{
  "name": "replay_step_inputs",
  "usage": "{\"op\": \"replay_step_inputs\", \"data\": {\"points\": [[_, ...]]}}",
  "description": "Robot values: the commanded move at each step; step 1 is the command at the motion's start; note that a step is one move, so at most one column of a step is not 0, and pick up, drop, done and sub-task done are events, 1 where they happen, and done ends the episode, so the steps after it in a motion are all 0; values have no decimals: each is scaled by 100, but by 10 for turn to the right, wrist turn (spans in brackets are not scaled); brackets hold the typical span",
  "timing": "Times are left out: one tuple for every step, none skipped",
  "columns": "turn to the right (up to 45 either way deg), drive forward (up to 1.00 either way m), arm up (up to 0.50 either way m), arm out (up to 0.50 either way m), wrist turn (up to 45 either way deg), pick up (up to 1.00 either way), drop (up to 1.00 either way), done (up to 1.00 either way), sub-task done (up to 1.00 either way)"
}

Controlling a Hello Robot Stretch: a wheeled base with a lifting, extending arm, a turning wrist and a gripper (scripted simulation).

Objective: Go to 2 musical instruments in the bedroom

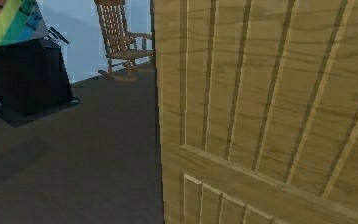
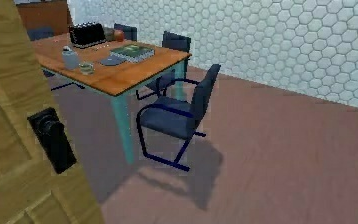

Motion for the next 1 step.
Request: {"op": "replay_step_inputs", "data": {"points": [[0, 10, 0, 0, 0, 0, 0, 0, 0]]}}
